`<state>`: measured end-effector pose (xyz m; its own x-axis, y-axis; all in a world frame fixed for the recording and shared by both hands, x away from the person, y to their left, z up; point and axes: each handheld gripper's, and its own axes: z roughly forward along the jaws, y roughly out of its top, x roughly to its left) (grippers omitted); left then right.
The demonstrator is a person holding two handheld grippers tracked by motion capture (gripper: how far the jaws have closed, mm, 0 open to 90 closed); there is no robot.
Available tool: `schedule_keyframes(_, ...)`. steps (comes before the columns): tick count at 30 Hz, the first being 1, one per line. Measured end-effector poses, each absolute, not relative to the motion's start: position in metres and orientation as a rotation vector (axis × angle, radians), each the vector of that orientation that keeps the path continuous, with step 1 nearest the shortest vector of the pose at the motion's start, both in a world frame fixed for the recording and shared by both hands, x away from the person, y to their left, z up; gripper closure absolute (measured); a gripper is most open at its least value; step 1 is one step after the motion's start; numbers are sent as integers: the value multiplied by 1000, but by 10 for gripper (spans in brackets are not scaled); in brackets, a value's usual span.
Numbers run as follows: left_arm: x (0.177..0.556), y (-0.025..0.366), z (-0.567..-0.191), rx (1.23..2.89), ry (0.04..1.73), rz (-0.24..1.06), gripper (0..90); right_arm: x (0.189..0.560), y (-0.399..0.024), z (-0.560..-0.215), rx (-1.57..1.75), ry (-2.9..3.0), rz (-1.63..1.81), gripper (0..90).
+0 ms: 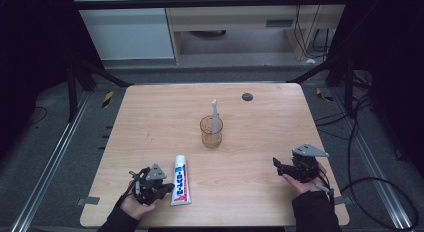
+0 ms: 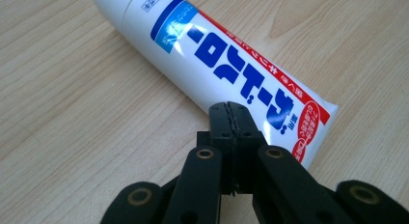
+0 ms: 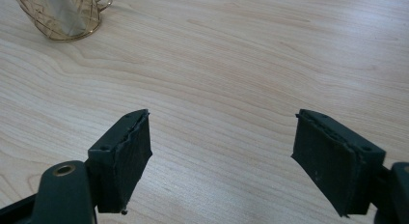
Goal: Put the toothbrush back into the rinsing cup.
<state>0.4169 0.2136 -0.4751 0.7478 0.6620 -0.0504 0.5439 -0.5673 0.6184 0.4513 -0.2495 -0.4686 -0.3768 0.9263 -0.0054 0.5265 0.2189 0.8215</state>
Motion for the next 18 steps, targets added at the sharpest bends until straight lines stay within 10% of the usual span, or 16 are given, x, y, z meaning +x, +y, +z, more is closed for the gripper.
schedule_keyframes(18,423,192,-477,2307,846,228,896,453,-250,-472,1349,1999,1024,210)
